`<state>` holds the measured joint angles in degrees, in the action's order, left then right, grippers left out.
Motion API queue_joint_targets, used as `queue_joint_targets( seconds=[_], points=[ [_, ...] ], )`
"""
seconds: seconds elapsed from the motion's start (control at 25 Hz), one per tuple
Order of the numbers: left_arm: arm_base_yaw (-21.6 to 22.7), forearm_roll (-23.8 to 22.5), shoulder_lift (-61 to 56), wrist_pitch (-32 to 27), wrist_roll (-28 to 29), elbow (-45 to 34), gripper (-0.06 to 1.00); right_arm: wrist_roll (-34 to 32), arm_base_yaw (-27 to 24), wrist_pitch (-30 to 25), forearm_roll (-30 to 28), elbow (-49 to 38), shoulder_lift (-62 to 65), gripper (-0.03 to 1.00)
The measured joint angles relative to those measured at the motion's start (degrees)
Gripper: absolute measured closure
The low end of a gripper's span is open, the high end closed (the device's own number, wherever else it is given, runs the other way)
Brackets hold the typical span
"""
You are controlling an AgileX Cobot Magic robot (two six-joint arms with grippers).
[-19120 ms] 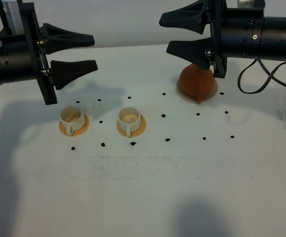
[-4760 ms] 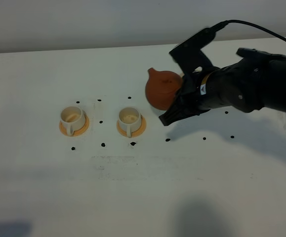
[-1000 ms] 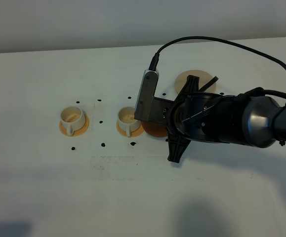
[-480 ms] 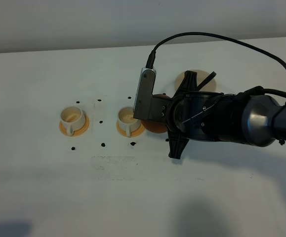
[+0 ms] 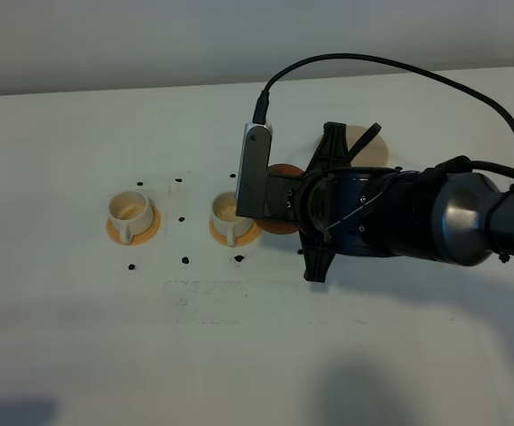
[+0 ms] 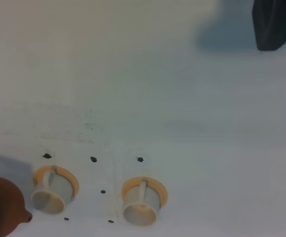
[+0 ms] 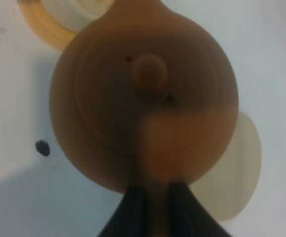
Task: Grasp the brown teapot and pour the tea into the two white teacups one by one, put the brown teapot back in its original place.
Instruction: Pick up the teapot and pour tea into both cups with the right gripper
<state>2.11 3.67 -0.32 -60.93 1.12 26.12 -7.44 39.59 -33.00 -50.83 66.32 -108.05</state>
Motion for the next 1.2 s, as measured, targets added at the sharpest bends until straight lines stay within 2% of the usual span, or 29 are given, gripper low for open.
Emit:
queue_joint_targets(
  seconds=[1.2],
  points=[
    [0.0,0.0,0.0,0.0,0.05,0.0,0.62,0.0,0.56,-0.19,-7.43,0.04,0.0,0.87]
  ],
)
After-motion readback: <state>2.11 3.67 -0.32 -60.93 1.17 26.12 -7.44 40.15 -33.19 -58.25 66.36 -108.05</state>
